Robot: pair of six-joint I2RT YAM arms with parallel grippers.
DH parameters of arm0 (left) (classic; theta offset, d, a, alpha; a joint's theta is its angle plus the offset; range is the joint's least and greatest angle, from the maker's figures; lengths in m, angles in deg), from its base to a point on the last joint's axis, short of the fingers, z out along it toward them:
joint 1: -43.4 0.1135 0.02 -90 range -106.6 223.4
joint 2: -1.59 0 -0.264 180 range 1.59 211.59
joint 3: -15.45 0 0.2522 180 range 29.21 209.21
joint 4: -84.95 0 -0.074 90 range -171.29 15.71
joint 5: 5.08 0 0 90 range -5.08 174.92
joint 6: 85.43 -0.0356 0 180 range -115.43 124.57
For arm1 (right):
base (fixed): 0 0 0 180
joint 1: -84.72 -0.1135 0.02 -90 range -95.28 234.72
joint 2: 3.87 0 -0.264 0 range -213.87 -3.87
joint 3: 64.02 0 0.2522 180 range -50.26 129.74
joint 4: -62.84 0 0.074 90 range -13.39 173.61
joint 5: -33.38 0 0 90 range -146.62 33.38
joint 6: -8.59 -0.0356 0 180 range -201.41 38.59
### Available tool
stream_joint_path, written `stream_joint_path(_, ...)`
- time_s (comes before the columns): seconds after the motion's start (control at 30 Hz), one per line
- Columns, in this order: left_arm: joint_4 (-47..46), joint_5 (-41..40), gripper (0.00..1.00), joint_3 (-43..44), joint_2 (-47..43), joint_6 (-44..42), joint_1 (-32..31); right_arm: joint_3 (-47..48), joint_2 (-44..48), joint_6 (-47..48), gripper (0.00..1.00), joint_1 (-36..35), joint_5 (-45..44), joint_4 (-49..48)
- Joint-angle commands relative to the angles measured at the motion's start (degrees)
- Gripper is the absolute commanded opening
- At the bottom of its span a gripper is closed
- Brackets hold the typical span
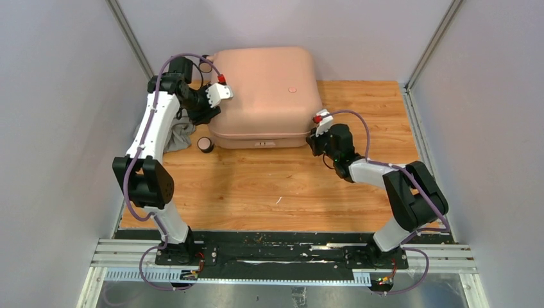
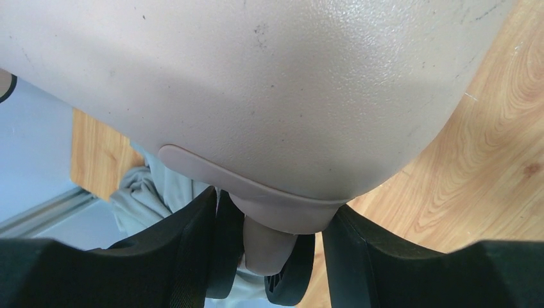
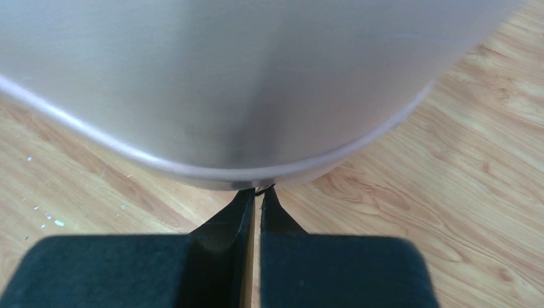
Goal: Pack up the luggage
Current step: Zip the luggage at the center of the board.
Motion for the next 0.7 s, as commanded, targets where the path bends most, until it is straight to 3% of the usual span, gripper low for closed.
stream_joint_path(0.0, -1.78, 12.23, 0.00, 1.21, -5.10, 12.66, -3.20, 3.62, 1.14, 3.23, 0.00, -11.22, 14.35, 3.07)
stream_joint_path(0.23, -1.94, 8.89, 0.00, 6.54, -5.53, 22.65, 0.05, -3.65, 12.88, -1.41, 0.00, -4.07, 16.77, 5.05)
stream_joint_path(0.37, -1.96, 9.13, 0.00, 2.38, -7.79, 21.79, 0.60, -3.97, 14.08, -1.52, 0.00, -2.91, 18.10, 6.94)
stream_joint_path(0.43, -1.96, 9.71, 0.00, -0.23, -9.01, 21.47, 0.78, -3.46, 15.98, -3.54, 0.03, 1.56, 16.09, 9.61)
stream_joint_path(0.5, -1.96, 9.85, 0.00, -1.99, -10.49, 20.13, 0.85, -3.21, 17.79, -5.37, 0.24, 8.19, 15.62, 10.68)
stream_joint_path(0.53, -1.96, 9.88, 0.00, -2.54, -11.28, 19.43, 0.85, -2.81, 18.76, -5.29, 0.57, 10.43, 13.66, 12.12)
stream_joint_path(0.6, -1.87, 9.89, 0.00, -4.26, -12.90, 17.36, 0.84, -2.15, 20.84, -3.94, 0.86, 12.35, 8.87, 15.44)
stream_joint_path(0.63, -1.87, 9.96, 0.01, -5.30, -13.54, 16.34, 0.82, -2.32, 21.68, -3.58, 0.90, 12.51, 7.07, 15.75)
stream_joint_path(0.67, -1.87, 10.13, 0.08, -6.53, -13.96, 15.41, 0.84, -2.89, 22.16, -4.17, 0.90, 12.58, 6.04, 14.80)
